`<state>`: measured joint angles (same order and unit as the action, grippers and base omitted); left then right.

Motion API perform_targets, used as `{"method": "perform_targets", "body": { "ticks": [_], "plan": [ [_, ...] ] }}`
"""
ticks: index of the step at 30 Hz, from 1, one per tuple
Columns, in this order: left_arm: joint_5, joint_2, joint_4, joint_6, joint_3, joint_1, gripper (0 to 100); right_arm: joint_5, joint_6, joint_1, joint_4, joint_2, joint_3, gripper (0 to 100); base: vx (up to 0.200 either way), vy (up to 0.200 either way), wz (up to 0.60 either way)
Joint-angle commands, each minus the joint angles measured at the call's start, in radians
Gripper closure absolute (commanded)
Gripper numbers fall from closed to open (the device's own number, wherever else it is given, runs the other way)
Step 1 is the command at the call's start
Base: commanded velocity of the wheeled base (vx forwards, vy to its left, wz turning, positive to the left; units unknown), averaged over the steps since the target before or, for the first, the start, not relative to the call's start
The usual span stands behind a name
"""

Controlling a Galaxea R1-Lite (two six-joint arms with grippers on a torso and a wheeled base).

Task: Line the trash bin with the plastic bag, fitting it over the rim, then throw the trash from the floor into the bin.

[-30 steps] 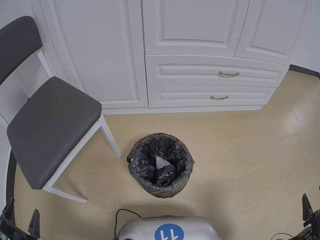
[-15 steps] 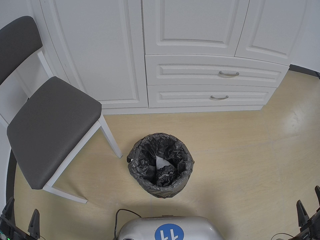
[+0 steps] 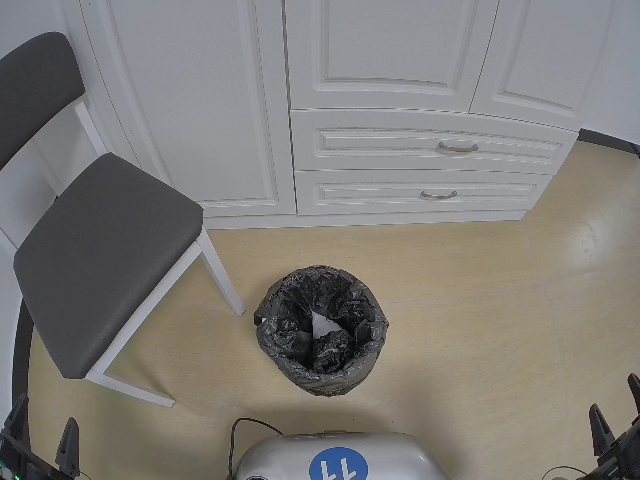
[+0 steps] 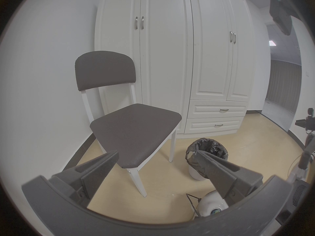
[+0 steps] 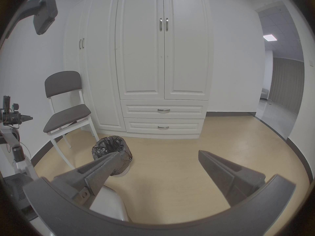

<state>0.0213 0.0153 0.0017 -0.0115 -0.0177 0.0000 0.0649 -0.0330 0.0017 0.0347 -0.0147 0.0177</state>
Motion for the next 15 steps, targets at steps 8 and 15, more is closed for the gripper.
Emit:
{"method": "perform_targets", "body": {
  "ticks": [8,15],
  "plan": [
    [0.000,-0.015,0.000,0.001,0.018,0.000,0,-0.048,0.047,0.000,-0.025,0.013,-0.018,0,0.000,0.000,0.00],
    [-0.004,-0.015,0.000,0.015,0.018,0.000,0,-0.065,0.047,0.000,-0.025,0.013,-0.018,0,0.000,0.000,0.00]
  ]
}}
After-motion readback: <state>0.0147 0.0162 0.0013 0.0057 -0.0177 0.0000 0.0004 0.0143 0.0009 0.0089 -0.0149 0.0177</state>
